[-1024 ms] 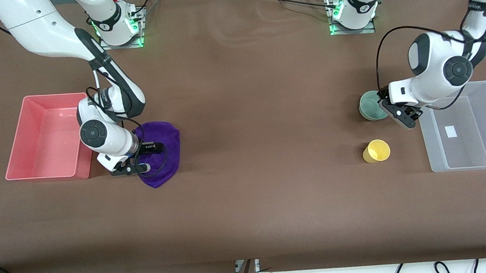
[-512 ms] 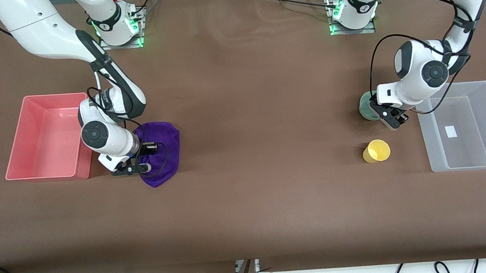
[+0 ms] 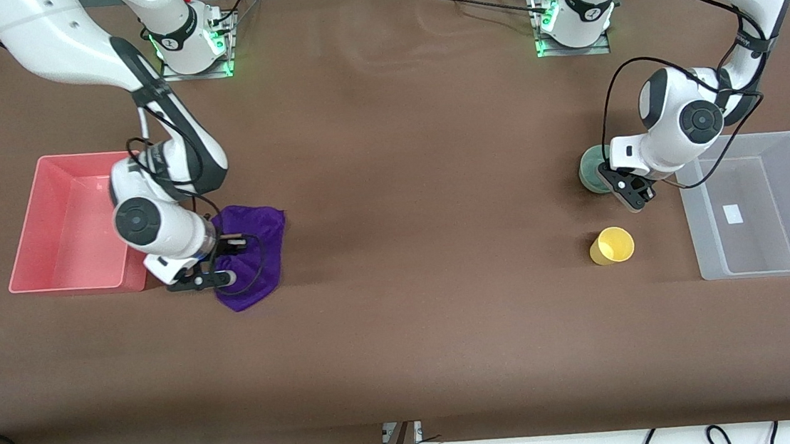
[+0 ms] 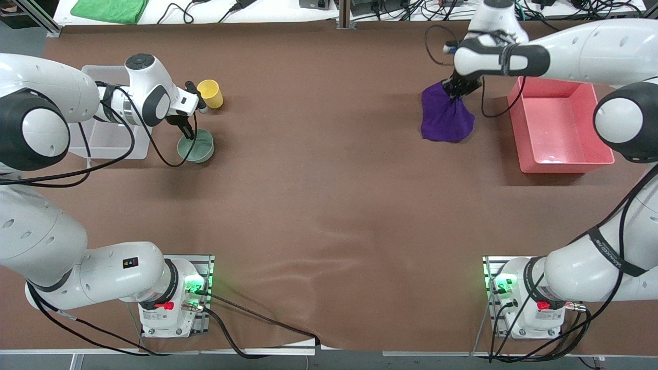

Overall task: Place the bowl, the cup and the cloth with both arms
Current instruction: 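Grasp the purple cloth with the right gripper while the left gripper reaches the bowl, then drop the cloth into the pink bin while the left gripper carries the bowl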

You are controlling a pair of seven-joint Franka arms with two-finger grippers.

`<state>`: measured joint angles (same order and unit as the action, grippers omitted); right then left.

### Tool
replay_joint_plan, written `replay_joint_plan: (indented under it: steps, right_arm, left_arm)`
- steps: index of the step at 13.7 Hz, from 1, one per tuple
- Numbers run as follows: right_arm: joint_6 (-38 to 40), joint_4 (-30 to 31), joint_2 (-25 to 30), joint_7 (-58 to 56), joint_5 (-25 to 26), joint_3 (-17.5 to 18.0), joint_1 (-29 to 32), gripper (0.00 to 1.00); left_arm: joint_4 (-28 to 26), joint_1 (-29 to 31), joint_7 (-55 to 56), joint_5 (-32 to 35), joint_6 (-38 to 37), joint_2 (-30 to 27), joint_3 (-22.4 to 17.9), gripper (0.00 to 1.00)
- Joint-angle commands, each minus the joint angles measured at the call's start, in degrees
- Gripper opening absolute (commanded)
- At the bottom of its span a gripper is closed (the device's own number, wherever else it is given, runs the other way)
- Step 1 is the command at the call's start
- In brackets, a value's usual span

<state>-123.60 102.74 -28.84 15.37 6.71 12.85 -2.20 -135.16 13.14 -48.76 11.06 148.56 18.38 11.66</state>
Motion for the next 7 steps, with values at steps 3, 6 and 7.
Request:
replay_joint_plan:
  steps: [3,6,7]
  right_arm:
    - [23.3,-10.5,7.6,-5.9,0.0,-0.2,2.1,0.00]
    - [31.8,-12.4,10.7,-13.3,-1.2,-5.5,2.6,0.00]
    - [33.8,-12.4,11.6,-15.6,-1.3,-7.5,2.6,0.00]
  left_arm:
    - [1.1,1.9,-4.4,1.1,-1.2,-2.8,0.4,0.00]
    - [6.7,2.2,-5.1,1.1,-10.8,-4.8,0.6,0.00]
    - [10.4,2.2,-5.8,1.1,-15.4,-4.7,0.6,0.00]
